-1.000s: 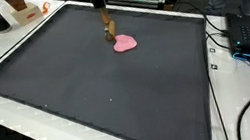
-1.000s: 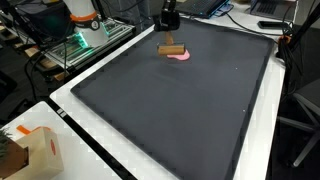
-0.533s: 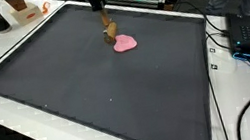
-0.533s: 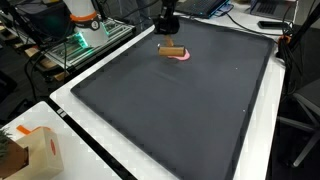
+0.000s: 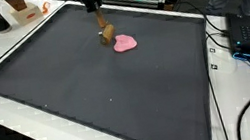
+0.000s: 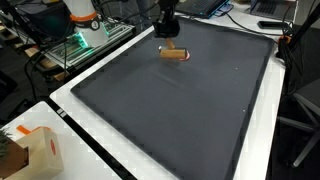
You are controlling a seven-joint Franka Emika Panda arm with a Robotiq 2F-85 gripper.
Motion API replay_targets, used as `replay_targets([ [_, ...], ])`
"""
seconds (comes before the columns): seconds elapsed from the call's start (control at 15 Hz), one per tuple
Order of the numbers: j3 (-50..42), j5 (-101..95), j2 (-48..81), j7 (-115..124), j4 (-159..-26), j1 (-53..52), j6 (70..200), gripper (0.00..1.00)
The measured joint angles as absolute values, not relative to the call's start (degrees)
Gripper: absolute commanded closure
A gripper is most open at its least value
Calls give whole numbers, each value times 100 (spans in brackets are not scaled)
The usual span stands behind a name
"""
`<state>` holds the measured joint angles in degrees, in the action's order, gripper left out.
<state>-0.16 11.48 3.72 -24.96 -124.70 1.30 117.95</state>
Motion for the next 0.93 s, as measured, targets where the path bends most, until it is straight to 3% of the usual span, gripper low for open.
replay_targets([
  [0.93, -30, 1126, 458, -2731, -12334, 227, 11824, 77],
])
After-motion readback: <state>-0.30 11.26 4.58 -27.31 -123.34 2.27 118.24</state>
